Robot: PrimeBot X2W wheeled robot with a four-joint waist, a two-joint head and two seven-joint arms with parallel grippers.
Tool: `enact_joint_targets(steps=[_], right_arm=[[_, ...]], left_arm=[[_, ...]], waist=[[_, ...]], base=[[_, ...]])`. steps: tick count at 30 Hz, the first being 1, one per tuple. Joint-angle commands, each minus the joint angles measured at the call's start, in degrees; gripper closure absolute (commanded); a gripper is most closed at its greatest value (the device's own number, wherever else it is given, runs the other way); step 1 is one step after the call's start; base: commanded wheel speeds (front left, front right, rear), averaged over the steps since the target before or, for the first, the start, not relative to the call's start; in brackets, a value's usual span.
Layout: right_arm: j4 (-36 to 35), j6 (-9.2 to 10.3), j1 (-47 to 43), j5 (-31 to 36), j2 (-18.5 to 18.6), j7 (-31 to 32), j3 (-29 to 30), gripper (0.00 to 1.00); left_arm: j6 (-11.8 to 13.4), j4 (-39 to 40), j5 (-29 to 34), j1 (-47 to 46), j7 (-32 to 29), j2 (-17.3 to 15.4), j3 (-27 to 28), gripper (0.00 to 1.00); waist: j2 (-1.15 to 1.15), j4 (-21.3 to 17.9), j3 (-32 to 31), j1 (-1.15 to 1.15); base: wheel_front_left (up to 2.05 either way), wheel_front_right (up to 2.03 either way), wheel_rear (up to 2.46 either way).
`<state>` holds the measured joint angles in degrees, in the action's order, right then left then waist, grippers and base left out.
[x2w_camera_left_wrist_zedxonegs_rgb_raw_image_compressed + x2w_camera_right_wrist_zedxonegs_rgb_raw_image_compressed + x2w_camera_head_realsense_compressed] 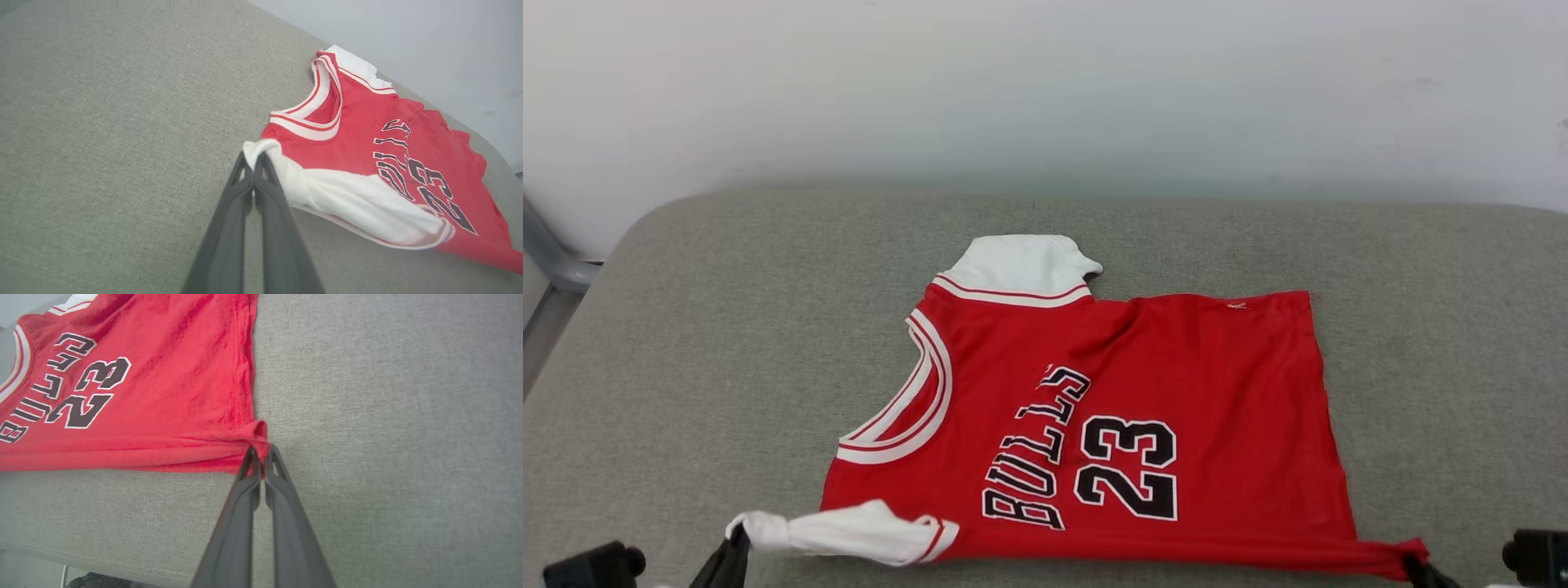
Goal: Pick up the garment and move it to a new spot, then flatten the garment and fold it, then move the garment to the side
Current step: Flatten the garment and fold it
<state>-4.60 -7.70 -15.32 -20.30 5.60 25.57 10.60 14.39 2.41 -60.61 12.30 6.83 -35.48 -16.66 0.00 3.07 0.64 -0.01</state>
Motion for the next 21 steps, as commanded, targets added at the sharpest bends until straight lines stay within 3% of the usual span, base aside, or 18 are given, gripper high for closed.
enact_joint_targets(steps=[1, 9, 21], right_arm=[[-0.59, 0.35, 0.15, 0.86, 0.22, 0.31, 0.60, 1.00], [-2.53, 0.27, 8.22, 4.24, 1.06, 2.77, -1.79, 1.00], [6.54, 0.25, 19.95, 5.31, 2.62, -0.61, -5.48, 1.00]], left_arm=[[0.52, 0.11, 0.20, -1.15, 0.56, -0.40, 0.61, 1.00], [-1.44, -0.73, 2.26, -8.41, 0.29, 0.56, -1.07, 1.00], [-7.77, -11.56, 4.28, -22.57, 0.60, 4.95, -4.97, 1.00]], waist=[[0.00, -0.29, 0.30, 0.01], [0.00, -1.81, 4.49, 0.01], [0.00, -1.39, 14.65, 0.01]], base=[[0.00, 0.00, 0.00], [0.00, 0.00, 0.00], [0.00, 0.00, 0.00]])
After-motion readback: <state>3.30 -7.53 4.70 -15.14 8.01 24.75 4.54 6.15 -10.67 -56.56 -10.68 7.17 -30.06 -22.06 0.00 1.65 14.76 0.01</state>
